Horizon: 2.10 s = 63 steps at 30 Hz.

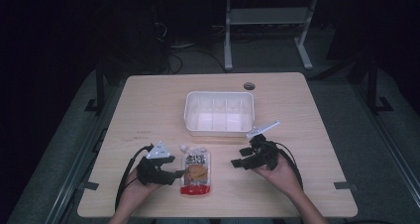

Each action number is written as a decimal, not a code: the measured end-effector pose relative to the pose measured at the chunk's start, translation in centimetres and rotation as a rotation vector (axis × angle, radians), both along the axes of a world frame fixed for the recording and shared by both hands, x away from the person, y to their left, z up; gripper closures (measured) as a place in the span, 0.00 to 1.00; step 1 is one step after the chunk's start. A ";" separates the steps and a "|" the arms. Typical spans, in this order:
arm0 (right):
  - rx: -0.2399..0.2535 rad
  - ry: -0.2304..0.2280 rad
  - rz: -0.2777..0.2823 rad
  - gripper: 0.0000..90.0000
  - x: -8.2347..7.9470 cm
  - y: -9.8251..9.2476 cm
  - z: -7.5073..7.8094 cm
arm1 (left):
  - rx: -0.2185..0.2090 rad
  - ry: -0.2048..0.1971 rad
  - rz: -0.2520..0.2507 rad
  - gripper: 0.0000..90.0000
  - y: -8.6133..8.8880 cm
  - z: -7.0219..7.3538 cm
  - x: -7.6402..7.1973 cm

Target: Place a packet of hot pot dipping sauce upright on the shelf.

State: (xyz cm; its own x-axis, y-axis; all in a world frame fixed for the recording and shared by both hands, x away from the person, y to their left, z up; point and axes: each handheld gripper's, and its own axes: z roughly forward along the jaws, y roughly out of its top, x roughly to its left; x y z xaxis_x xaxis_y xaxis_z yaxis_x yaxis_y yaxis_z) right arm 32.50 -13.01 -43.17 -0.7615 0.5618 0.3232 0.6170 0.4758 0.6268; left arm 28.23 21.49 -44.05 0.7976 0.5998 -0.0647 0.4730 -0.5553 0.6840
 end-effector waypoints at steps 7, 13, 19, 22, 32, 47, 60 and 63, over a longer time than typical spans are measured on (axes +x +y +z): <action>-0.033 0.010 0.040 0.43 1.1 2.2 0.3 | -0.006 0.018 -0.027 0.53 -0.9 -0.5 0.3; -0.057 0.010 0.086 0.45 2.0 4.6 0.8 | -0.006 0.025 -0.048 0.65 -1.0 -0.6 0.3; -0.106 0.051 0.125 0.49 3.4 8.1 0.3 | 0.061 0.040 -0.064 0.72 -1.5 -1.2 0.3; -0.129 0.072 0.127 0.50 3.9 8.9 0.0 | 0.068 0.044 -0.065 0.72 -1.5 -1.2 0.2; -0.156 0.139 0.102 0.55 6.2 11.0 -1.3 | 0.090 0.050 -0.070 0.74 -1.7 -1.4 0.2; -0.093 0.168 0.114 0.91 6.2 11.9 -1.9 | 0.127 -0.006 -0.032 0.61 -1.5 -0.9 0.0; 0.022 0.026 0.158 0.94 3.6 10.4 2.3 | -0.177 0.138 0.018 0.37 1.0 -0.7 1.1; 0.037 0.015 0.163 0.94 3.3 10.1 2.8 | -0.175 0.148 -0.006 0.42 0.6 -0.8 1.1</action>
